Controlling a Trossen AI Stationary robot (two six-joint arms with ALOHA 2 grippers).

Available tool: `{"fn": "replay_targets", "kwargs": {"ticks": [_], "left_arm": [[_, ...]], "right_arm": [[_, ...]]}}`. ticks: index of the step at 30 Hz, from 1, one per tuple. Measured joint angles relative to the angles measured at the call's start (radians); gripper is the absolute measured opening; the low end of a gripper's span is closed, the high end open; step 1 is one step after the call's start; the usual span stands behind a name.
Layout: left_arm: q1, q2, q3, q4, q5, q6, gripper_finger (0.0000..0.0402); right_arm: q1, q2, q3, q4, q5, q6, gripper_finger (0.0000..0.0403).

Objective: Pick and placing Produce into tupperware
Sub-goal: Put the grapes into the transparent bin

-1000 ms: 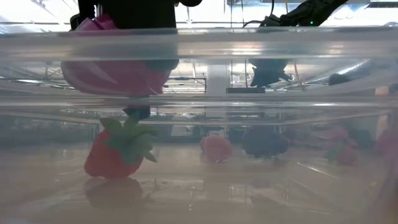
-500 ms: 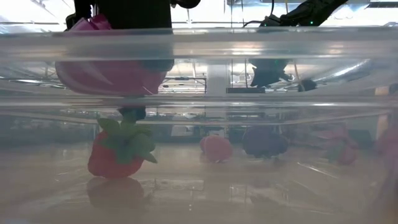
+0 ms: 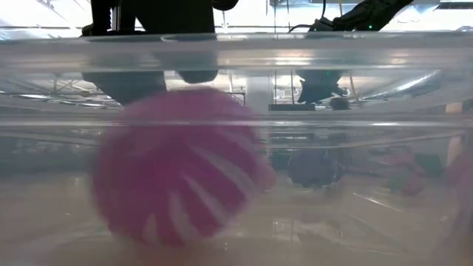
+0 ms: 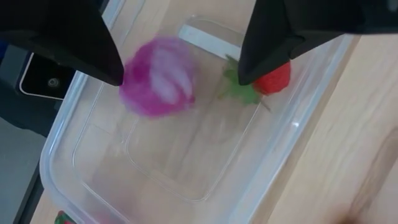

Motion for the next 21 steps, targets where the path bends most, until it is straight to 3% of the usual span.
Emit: {"fn": "replay_targets", "kwargs": {"ticks": [7,21], "left_arm": [[0.0,0.0,0.0,0.009,-0.001,0.006,0.0345],[0.004,-0.071,0.002,0.103,0.015,0.049,0.0315]], "right_arm": [[0.0,0.0,0.0,0.0,0.0,0.0,0.0187],[0.0,0.0,0.0,0.0,0.0,0.0,0.0187]]}}
